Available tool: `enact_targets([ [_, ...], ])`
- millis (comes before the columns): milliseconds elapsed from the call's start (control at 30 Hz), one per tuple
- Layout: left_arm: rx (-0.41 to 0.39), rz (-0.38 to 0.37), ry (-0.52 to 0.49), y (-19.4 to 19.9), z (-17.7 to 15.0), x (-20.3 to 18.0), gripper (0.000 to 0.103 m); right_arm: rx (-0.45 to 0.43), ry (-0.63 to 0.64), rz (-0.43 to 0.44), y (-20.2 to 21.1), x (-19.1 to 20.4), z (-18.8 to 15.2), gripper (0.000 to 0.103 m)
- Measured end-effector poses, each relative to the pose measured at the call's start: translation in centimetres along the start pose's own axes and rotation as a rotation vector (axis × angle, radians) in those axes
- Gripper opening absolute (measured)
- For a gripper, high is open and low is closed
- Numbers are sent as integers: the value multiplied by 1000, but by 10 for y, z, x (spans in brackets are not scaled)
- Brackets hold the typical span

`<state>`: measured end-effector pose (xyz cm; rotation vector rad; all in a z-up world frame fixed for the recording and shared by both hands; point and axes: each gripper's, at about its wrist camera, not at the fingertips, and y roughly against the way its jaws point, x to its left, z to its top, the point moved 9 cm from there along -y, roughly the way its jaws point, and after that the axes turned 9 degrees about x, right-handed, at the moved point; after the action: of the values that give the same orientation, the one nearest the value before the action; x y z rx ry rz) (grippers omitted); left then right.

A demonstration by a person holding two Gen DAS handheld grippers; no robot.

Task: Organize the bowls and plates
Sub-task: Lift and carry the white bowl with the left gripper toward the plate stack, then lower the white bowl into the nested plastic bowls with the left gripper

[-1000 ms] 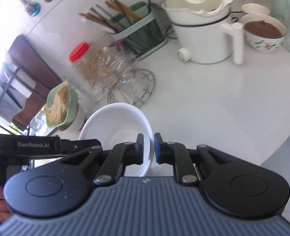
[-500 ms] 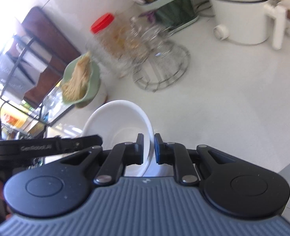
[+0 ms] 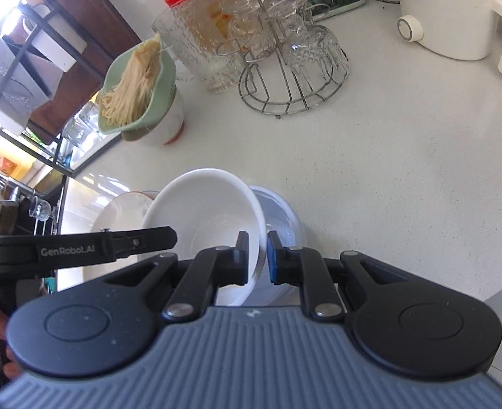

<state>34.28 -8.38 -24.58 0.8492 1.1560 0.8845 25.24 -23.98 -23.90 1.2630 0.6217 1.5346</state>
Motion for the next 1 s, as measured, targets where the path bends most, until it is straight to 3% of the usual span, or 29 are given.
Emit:
enact_targets([
  [333, -9, 38, 5, -3, 3, 1, 18, -16, -30, -21, 2, -7, 7, 15],
  [533, -17, 36, 42, 2, 2, 11, 19, -85, -56, 9, 20, -10, 10, 16],
  [600, -21, 23, 65, 4, 0, 13, 26, -91, -82, 19, 21, -16, 11, 29],
  [667, -17, 15, 74, 4, -3, 15, 31, -81, -128, 18, 16, -24, 11, 39],
  [1000, -9, -14, 129, 3, -18, 18, 38, 45, -313, 136, -34, -47, -8, 38],
])
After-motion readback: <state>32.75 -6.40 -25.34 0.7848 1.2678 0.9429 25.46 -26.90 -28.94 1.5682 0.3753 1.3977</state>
